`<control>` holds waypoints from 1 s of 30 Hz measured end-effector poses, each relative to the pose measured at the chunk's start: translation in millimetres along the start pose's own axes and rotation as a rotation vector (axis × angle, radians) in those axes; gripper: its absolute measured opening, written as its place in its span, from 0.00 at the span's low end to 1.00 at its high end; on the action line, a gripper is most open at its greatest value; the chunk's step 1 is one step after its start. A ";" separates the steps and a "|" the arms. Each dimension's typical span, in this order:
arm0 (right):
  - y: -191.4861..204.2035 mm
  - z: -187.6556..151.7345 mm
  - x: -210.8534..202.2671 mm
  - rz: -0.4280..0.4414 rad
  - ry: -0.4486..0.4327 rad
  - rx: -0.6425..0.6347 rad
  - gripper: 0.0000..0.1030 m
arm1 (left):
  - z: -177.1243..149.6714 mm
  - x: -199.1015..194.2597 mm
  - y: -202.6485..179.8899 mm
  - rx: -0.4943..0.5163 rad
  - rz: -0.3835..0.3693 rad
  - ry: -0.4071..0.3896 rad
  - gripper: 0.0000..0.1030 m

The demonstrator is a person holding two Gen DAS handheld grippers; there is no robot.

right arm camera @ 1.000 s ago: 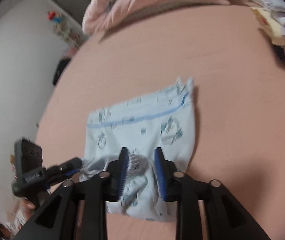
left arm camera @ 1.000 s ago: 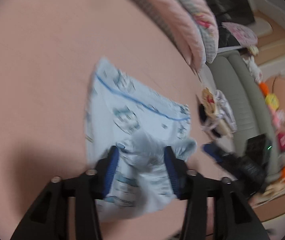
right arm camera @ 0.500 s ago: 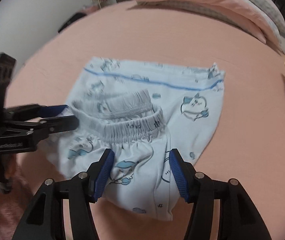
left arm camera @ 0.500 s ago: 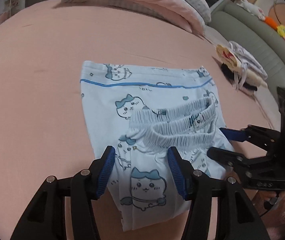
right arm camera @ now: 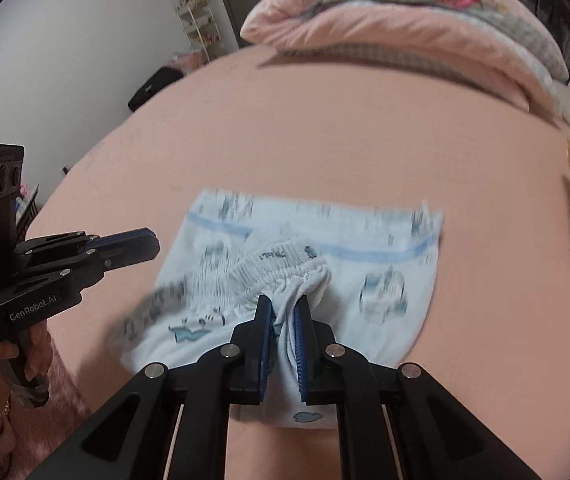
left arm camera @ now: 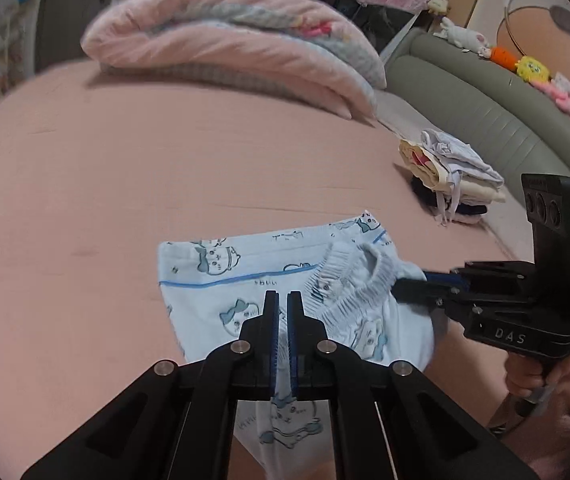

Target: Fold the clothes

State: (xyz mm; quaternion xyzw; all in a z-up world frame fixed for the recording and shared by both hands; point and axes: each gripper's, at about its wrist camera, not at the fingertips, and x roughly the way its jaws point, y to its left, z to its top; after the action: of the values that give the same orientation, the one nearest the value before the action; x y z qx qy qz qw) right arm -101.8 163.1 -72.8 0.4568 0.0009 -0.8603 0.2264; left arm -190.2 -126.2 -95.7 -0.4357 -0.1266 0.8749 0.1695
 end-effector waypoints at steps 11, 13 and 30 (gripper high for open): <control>-24.6 -17.7 41.9 -0.003 0.226 -0.004 0.36 | -38.7 20.1 12.7 -0.077 0.013 0.141 0.43; -27.2 -20.8 42.4 0.007 0.229 0.011 0.37 | -42.0 25.8 5.2 -0.057 0.011 0.143 0.41; -41.1 33.5 58.1 -0.010 0.157 0.043 0.19 | 33.3 82.1 31.0 -0.061 0.134 0.198 0.12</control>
State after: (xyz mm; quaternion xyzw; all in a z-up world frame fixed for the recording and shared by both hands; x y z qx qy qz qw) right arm -172.0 170.5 -107.4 0.5275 0.0025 -0.8229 0.2113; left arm -269.1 -123.4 -146.6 -0.5322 -0.1064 0.8328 0.1092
